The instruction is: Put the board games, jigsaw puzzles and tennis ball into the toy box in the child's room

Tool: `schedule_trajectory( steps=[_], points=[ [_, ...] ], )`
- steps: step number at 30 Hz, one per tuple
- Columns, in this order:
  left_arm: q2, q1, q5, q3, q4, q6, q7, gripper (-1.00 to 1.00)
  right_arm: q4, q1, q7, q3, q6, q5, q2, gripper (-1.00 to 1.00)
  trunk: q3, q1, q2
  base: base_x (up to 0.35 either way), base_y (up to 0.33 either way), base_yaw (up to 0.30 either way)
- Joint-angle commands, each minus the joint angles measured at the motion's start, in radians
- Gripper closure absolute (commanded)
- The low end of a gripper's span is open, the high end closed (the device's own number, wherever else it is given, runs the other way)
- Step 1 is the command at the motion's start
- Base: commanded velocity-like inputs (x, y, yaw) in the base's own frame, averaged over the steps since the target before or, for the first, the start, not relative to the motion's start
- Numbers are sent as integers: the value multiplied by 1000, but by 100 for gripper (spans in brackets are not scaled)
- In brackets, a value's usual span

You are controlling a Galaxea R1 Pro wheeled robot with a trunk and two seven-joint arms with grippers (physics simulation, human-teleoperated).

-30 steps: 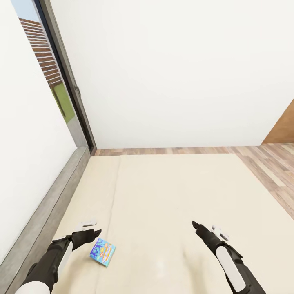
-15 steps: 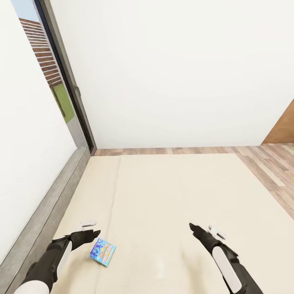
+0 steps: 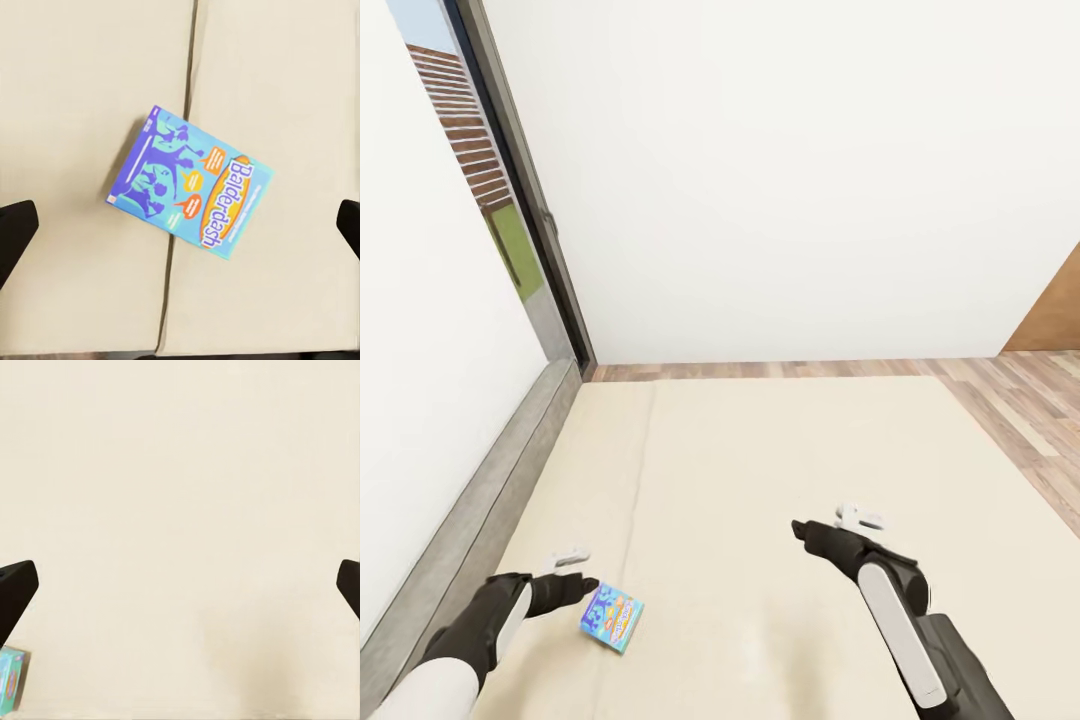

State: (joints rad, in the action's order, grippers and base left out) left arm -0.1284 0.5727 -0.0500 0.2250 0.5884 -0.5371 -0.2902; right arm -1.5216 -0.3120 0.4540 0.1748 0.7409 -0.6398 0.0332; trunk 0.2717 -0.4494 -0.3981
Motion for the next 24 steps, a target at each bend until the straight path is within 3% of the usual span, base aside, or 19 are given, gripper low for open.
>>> schedule_trajectory(
  steps=[1,7,13,24],
  points=[
    [1,3,-6,5,1,-8,-7,-100,-6,-1,13,2,12,-9,-5,-100,2,-1,-2,0,0,0],
    [-3,13,-8,4,-2,10,-6,-100,-20,-1,21,4,47,-8,-28,-100,2,-1,-2,0,0,0],
    [-2,20,-8,5,-1,37,-7,-100,-25,-1,21,1,51,-6,-29,-100,2,-1,-2,0,0,0],
    [6,98,-9,0,-1,42,-7,-100,-26,-1,23,4,54,-7,-31,-100,11,-1,-2,0,0,0]
  ],
)
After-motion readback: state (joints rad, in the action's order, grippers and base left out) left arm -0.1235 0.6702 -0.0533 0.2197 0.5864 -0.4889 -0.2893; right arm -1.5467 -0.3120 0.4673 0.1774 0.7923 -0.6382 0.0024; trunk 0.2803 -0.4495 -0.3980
